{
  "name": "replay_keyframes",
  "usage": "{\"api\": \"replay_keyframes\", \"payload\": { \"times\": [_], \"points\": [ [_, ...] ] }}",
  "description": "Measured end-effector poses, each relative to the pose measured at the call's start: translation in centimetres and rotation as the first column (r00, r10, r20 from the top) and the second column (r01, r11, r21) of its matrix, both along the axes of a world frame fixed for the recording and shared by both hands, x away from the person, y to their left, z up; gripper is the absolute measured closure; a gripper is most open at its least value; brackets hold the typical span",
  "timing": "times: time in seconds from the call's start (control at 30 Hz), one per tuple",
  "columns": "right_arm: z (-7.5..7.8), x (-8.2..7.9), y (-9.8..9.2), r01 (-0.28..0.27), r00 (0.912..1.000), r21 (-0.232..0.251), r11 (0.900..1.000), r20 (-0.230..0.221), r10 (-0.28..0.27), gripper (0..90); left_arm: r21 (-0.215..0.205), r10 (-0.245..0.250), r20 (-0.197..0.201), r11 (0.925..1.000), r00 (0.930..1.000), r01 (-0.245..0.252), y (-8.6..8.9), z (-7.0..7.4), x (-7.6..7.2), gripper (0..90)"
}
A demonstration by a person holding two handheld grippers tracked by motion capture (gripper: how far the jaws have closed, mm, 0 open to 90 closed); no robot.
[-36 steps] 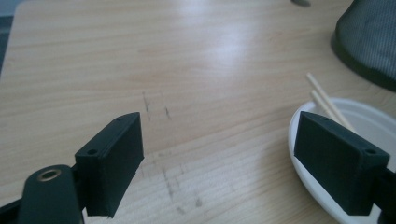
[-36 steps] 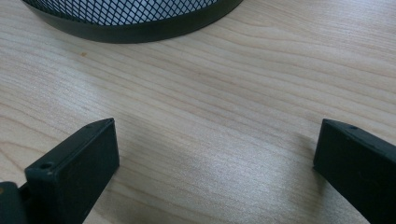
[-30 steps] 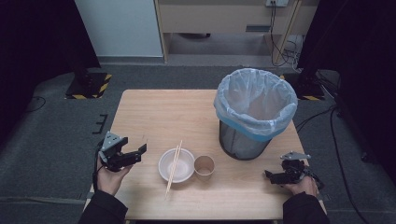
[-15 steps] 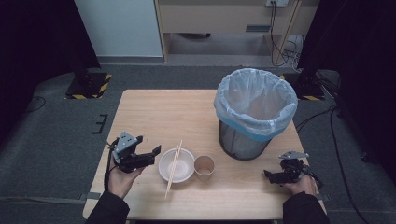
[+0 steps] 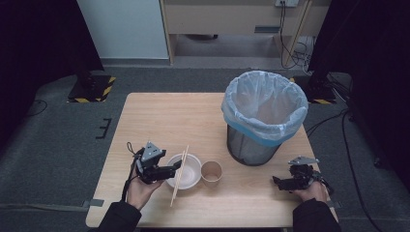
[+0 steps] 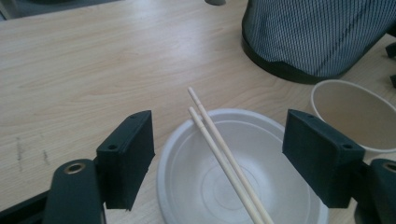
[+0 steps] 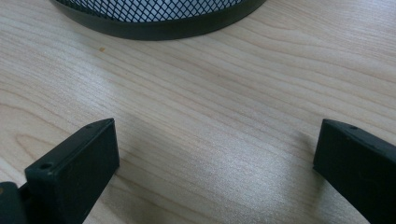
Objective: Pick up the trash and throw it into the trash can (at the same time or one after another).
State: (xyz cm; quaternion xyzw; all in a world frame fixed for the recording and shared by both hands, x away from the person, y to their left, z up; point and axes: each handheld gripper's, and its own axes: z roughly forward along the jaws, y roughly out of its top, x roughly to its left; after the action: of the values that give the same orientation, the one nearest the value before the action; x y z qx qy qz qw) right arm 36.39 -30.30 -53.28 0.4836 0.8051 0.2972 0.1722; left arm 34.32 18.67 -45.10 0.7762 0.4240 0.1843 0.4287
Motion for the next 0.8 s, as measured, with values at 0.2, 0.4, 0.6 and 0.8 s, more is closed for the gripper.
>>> {"api": "replay_keyframes", "payload": {
  "times": [0.2,0.4,0.6,0.8],
  "points": [
    [0.0,0.0,0.1,-0.005,1.0000,0.000,1.000,0.002,0.005,0.4,0.036,-0.001,-0.049,0.9993,0.9988,0.002,-0.8,-1.0,0.2,30.7],
    [0.0,0.0,0.1,-0.008,1.0000,0.000,1.000,0.002,0.008,0.4,0.050,0.007,-0.107,0.9987,0.9943,-0.002,-1.1,-2.0,0.5,35.3],
    [0.0,-0.1,0.2,-0.010,0.9999,0.000,1.000,0.002,0.010,0.4,0.072,0.011,-0.148,0.9974,0.9889,-0.001,-1.4,-2.6,0.6,41.3],
    [0.0,-0.1,0.2,-0.015,0.9999,0.000,1.000,0.002,0.015,0.4,0.092,0.010,-0.186,0.9957,0.9824,0.008,-1.8,-3.2,0.8,48.9]
  ]
}}
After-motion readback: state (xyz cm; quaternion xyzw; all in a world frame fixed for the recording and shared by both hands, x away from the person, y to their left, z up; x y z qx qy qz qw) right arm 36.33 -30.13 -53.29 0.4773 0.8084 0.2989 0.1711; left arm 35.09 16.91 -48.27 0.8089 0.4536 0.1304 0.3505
